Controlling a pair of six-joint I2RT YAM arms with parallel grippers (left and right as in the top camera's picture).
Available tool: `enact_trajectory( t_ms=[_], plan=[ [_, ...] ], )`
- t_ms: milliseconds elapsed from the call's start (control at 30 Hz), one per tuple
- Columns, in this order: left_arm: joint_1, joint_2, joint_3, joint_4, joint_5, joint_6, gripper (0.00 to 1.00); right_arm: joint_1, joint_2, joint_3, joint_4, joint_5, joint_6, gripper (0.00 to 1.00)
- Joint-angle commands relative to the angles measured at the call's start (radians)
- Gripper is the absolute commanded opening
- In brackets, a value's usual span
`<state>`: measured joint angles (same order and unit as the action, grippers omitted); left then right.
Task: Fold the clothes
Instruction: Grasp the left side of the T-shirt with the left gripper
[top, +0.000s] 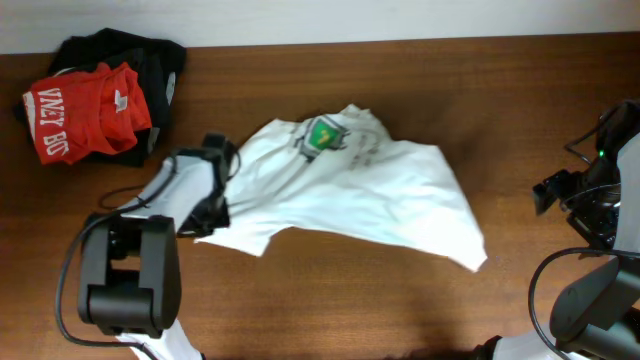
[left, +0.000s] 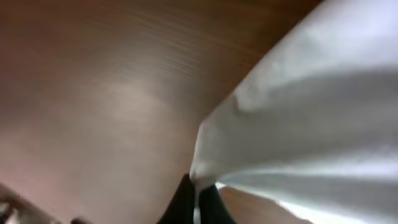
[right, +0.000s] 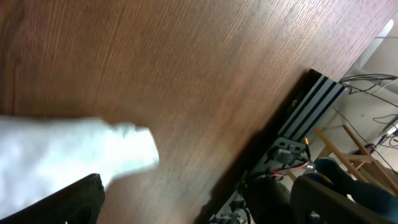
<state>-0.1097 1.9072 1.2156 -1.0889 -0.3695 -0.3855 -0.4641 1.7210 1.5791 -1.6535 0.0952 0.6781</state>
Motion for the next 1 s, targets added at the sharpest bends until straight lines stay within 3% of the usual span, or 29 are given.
enact_trajectory(
  t_ms=[0, 33, 67, 100, 167, 300, 333, 400, 467, 667, 733, 767, 800, 867, 967],
  plan=[
    [0.107, 0.006, 0.113, -0.082, -0.083, -0.071, 0.01, -0.001, -0.019, 0.002, -0.003, 0.006, 0.011, 0.99],
    [0.122, 0.006, 0.132, -0.114, -0.060, -0.071, 0.09, -0.001, -0.019, 0.002, -0.003, 0.006, 0.011, 0.99],
    [0.124, 0.006, 0.141, -0.129, -0.045, -0.070, 0.64, -0.001, -0.018, 0.002, -0.003, 0.006, 0.011, 0.99],
    [0.121, 0.006, 0.149, -0.151, -0.037, -0.070, 0.75, -0.001, -0.019, 0.002, -0.003, 0.006, 0.011, 0.99],
    [0.098, 0.001, 0.160, -0.185, 0.008, -0.070, 0.77, -0.001, -0.019, 0.002, -0.003, 0.006, 0.011, 0.99],
    [0.050, 0.000, 0.152, -0.245, 0.291, -0.069, 0.79, -0.001, -0.018, 0.002, -0.003, 0.006, 0.011, 0.99],
    [0.021, 0.000, 0.128, -0.227, 0.322, -0.070, 0.79, -0.001, -0.019, 0.002, -0.003, 0.006, 0.011, 0.99],
    [-0.017, 0.000, -0.002, -0.052, 0.450, -0.071, 0.79, -0.001, -0.019, 0.002, -0.003, 0.006, 0.011, 0.99],
    [-0.009, 0.000, -0.083, 0.044, 0.467, -0.082, 0.78, -0.001, -0.019, 0.002, -0.003, 0.006, 0.011, 0.99],
    [-0.009, 0.000, -0.090, 0.136, 0.441, -0.082, 0.70, -0.001, -0.018, 0.002, -0.003, 0.006, 0.011, 0.99],
    [-0.009, 0.000, -0.095, 0.135, 0.441, -0.081, 0.58, -0.001, -0.018, 0.002, -0.003, 0.006, 0.011, 0.99],
    [-0.009, 0.000, -0.106, 0.136, 0.440, -0.081, 0.43, -0.001, -0.018, 0.002, -0.003, 0.006, 0.011, 0.99],
    [-0.009, 0.000, -0.117, 0.134, 0.440, -0.081, 0.22, -0.001, -0.019, 0.002, -0.003, 0.006, 0.011, 0.99],
    [-0.009, 0.000, -0.116, 0.108, 0.437, -0.081, 0.00, -0.001, -0.019, 0.002, -0.003, 0.006, 0.011, 0.99],
    [-0.009, -0.047, -0.086, 0.022, 0.429, -0.081, 0.00, -0.001, -0.018, 0.002, -0.003, 0.006, 0.011, 0.99]
  ],
)
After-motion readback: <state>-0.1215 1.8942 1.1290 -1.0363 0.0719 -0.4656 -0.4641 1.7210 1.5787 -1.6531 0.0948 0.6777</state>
